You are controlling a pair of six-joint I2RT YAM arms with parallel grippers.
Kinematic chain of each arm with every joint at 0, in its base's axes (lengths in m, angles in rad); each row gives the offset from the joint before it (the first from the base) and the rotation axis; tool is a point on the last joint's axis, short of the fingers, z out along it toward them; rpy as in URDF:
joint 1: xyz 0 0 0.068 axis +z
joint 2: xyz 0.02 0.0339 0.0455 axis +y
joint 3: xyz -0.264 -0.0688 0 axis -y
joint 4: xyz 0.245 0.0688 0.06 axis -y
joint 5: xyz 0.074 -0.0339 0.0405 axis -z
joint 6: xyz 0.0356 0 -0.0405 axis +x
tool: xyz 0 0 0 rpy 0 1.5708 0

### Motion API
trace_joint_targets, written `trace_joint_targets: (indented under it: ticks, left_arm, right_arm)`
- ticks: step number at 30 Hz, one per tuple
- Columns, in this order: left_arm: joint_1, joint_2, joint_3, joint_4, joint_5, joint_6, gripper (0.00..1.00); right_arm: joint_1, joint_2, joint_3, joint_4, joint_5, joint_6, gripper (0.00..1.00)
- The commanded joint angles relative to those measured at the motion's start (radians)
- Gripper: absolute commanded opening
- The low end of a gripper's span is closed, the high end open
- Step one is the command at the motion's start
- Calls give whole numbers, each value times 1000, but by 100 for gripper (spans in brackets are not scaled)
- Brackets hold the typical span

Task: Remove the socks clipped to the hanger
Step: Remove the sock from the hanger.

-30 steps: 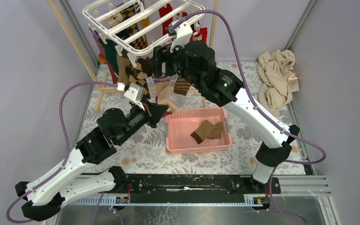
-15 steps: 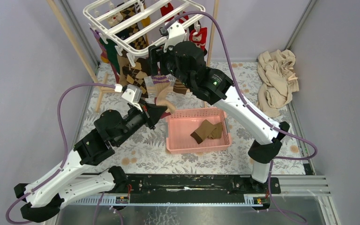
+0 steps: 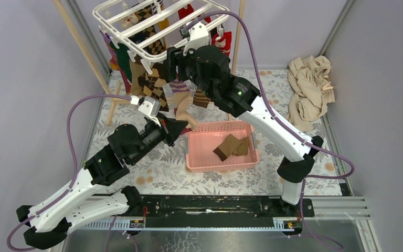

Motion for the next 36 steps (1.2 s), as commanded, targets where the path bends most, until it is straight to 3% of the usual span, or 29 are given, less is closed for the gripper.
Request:
trace_joint_targets:
  ticks: [1,11,23,27,29,31,34,36]
  left_arm:
    - [6,-9,-10,52,18,-7,0]
    - [6,-9,-12,53,23,-9,0]
    - [6,-22,-17,45,23,-9,0]
    - [6,-25,-18,41,22,-9,0]
    - [5,-26,-20,41,23,-11,0]
    - [6,-28,-24,39,21,-12,0]
    - [5,-28,-28,41,20,-14,0]
    - [6,-26,-25,41,19,-12,0]
  right_arm:
    - [10,-3,22,83,26,-4,67]
    - [11,21,39,100,15,12,60]
    - [11,-13,-48,167,17,40,30]
    - [11,-33,-81,183,15,44,29]
    - [11,-48,-106,198,13,43,32]
    - [11,-54,-111,192,21,47,49]
    - [11,-56,-104,170,46,50,64]
    - [10,-60,-104,164,69,50,66]
